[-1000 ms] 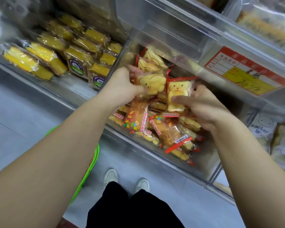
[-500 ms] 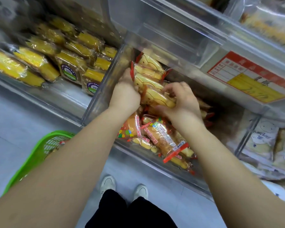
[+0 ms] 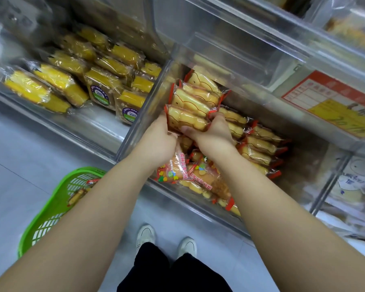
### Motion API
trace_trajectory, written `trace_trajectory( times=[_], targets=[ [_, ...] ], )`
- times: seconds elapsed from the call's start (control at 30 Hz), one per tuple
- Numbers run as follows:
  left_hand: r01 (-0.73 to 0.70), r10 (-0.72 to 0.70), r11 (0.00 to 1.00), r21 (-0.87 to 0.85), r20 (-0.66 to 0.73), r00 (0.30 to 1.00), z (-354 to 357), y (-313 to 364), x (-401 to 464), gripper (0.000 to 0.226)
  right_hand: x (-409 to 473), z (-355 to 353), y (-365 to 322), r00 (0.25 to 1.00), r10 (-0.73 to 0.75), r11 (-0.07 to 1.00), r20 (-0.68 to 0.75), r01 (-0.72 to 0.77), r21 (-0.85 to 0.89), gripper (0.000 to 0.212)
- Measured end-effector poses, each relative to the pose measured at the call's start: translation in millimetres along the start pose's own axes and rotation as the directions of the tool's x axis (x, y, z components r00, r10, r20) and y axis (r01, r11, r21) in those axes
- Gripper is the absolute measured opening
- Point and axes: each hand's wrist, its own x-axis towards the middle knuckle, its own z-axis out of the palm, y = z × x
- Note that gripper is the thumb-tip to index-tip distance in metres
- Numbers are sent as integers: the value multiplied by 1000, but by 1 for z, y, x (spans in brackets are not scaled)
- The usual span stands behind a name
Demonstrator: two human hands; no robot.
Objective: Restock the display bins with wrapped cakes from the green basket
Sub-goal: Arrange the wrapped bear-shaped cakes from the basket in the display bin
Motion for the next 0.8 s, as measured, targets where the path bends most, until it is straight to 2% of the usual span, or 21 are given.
trace_trajectory(
  times=[0.07, 0.13, 0.2, 0.27, 0.33, 0.43, 0.5, 0.6, 0.67, 0.73, 0.8],
  targets=[
    [3, -2, 993, 122, -10, 1000, -2, 0, -4, 56, -3, -7, 3, 998, 31, 987, 58, -40, 156, 87],
    [-22, 25, 966, 256, -8, 1000, -5, 0, -9, 55, -8, -18, 12, 997, 34, 982, 75, -48, 185, 86],
    [-44, 47, 914, 403, 1, 999, -6, -3, -16, 54, -15, -26, 25, 999, 19, 991, 38, -24, 128, 74],
    [-96, 100, 830, 549, 23, 995, -6, -5, -22, 49, -25, -30, 36, 1000, -25, 996, 6, 24, 87, 52],
    [-146, 137, 784, 603, 61, 989, -5, -5, -26, 47, -35, -32, 43, 994, -112, 993, 10, 112, 19, 33],
    [-174, 154, 873, 455, 83, 985, -8, -4, -27, 49, -48, -32, 46, 958, -282, 953, 48, 286, -99, 21],
    [-228, 206, 931, 283, 106, 973, -12, -4, -29, 44, -55, -34, 45, 929, -359, 925, 93, 367, -95, 28],
    [-349, 326, 927, 133, 171, 930, -17, -6, -34, 46, -61, -41, 40, 884, -366, 917, 289, 396, -48, 55],
    [-404, 386, 912, 72, 182, 904, -20, -8, -39, 47, -62, -42, 40, 828, -430, 862, 360, 495, -111, 53],
    [-430, 422, 903, -3, 190, 886, -22, -12, -42, 45, -63, -40, 39, 806, -522, 819, 278, 565, -101, 39],
    [-345, 368, 928, -139, 224, 902, -25, -12, -46, 49, -64, -39, 37, 787, -604, 785, 125, 615, -74, 32]
  ],
)
